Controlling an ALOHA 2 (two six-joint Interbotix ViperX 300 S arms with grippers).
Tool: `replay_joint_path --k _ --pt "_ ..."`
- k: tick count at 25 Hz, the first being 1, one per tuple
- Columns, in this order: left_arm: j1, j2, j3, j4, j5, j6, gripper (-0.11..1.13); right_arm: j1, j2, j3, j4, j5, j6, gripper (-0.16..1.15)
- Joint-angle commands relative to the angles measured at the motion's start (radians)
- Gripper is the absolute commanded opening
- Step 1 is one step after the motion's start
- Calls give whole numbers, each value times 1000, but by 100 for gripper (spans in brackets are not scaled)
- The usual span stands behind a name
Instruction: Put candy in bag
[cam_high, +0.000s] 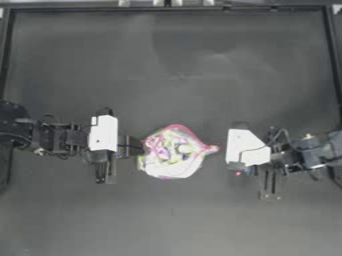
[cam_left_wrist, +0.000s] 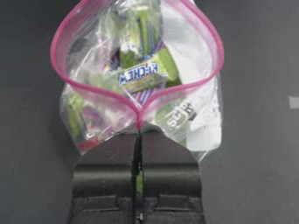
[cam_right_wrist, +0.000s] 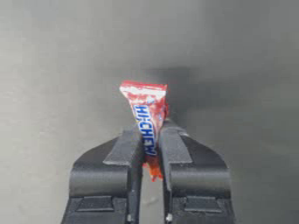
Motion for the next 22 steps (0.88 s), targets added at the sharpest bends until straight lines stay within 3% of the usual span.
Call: replay_joint_path --k 1,10,22 --pt "0 -18 -20 3 -5 2 2 -3 -86 -26 -8 12 2 43" --pt "0 -17 -20 3 -5 2 2 -18 -181 -121 -77 63 -8 42" --pt "0 -6 -37 6 -6 2 2 -49 -66 -285 -198 -9 -18 43"
